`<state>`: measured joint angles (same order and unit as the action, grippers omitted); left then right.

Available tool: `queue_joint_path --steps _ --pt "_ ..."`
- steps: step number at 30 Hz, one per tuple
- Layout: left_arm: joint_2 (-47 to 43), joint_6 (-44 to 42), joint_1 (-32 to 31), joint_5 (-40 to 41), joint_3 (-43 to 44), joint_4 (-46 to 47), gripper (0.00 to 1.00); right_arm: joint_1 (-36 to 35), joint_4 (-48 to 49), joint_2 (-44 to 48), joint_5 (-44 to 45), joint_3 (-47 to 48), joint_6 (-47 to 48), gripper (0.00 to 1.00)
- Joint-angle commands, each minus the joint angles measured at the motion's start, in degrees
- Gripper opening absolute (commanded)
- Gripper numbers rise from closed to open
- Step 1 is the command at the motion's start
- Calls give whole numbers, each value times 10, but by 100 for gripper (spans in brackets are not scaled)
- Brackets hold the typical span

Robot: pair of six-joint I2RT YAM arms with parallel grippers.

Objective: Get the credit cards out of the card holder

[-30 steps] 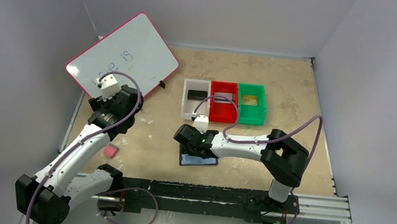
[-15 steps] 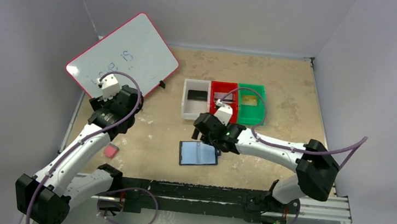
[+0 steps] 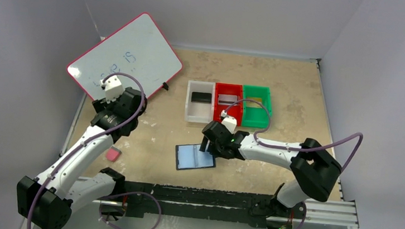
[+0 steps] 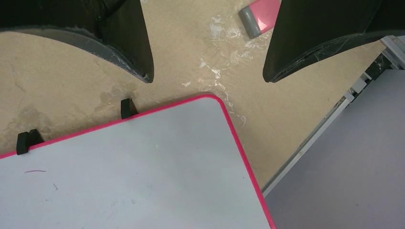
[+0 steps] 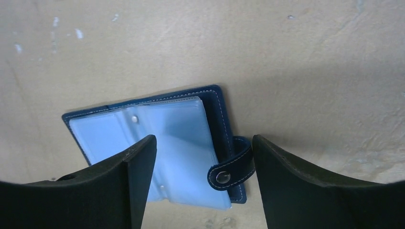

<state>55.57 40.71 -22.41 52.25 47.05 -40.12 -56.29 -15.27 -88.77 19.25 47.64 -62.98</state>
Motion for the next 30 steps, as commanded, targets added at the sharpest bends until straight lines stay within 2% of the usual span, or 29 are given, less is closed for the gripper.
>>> queue_joint_path --steps 1,6,10,13,17,20,21,22,24,27,30 --pt "-14 -9 3 7 18 14 85 -2 31 36 -8 20 11 77" --pt "-18 -7 2 4 21 17 86 -2 -65 73 82 58 1 85" --pt "-32 -7 3 -5 16 27 88 -2 -113 107 181 91 27 99" --pt "-43 -11 2 -7 13 36 89 -2 -129 145 282 120 81 100" --pt "-53 1 2 31 21 21 90 -2 -80 189 425 153 221 100" --pt "-49 13 2 53 32 8 90 1 47 223 534 140 370 100" --pt "-48 17 3 58 36 2 90 12 132 237 539 127 425 100" --pt "-47 22 2 64 38 -1 90 34 198 254 508 111 485 100" --pt "-47 28 3 81 40 -6 90 114 257 290 382 84 529 100" --pt "-46 28 3 90 40 -8 90 253 240 329 252 63 478 100" --pt "-48 28 2 86 40 -11 90 340 197 325 155 72 472 100"
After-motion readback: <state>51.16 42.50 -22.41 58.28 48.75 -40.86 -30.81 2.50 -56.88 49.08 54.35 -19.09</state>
